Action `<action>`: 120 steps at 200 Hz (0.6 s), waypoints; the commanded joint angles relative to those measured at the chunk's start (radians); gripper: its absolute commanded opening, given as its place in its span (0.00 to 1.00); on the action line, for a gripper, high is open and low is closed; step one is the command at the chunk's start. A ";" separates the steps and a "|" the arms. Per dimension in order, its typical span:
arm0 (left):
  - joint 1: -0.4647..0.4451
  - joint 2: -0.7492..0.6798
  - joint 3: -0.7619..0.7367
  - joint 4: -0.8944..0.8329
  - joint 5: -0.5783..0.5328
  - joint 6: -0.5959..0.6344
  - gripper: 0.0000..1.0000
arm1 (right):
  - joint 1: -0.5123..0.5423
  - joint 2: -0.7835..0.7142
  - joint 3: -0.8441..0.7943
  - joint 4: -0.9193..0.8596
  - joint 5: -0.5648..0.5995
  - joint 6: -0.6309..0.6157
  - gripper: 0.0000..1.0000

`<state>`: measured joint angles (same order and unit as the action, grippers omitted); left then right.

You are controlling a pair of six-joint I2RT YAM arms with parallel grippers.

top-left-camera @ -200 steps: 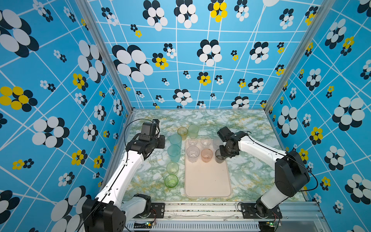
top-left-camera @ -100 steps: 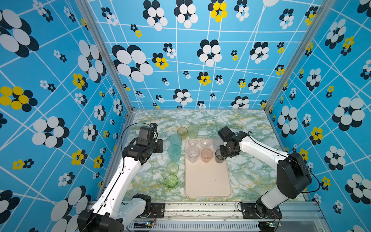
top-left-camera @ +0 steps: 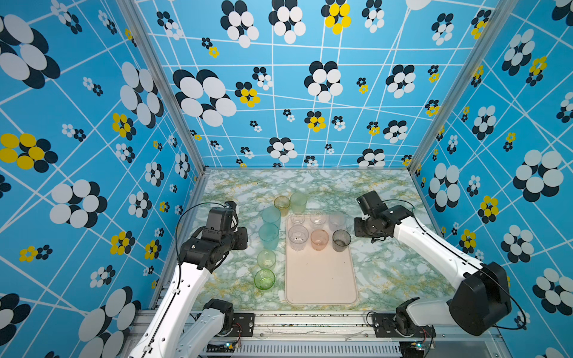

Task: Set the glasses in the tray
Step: 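Lower the grey tumbler onto the tray and open the right gripper, then raise the right gripper while the left gripper reaches the nearest green tumbler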

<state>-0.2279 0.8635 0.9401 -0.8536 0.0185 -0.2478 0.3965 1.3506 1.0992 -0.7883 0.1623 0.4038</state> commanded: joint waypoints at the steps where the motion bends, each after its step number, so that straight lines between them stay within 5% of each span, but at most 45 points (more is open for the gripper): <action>1: -0.037 -0.029 0.040 -0.073 -0.009 -0.059 0.38 | -0.057 -0.065 -0.011 0.008 -0.024 -0.045 0.45; 38: -0.140 -0.008 0.120 -0.175 -0.003 -0.163 0.34 | -0.110 -0.076 0.030 -0.010 -0.074 -0.092 0.46; 120: -0.665 -0.105 0.010 -0.391 -0.259 -0.697 0.29 | -0.122 -0.030 0.047 0.055 -0.177 -0.156 0.46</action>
<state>-0.7826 0.7979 1.0061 -1.1355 -0.1284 -0.7036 0.2855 1.3098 1.1175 -0.7624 0.0261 0.2855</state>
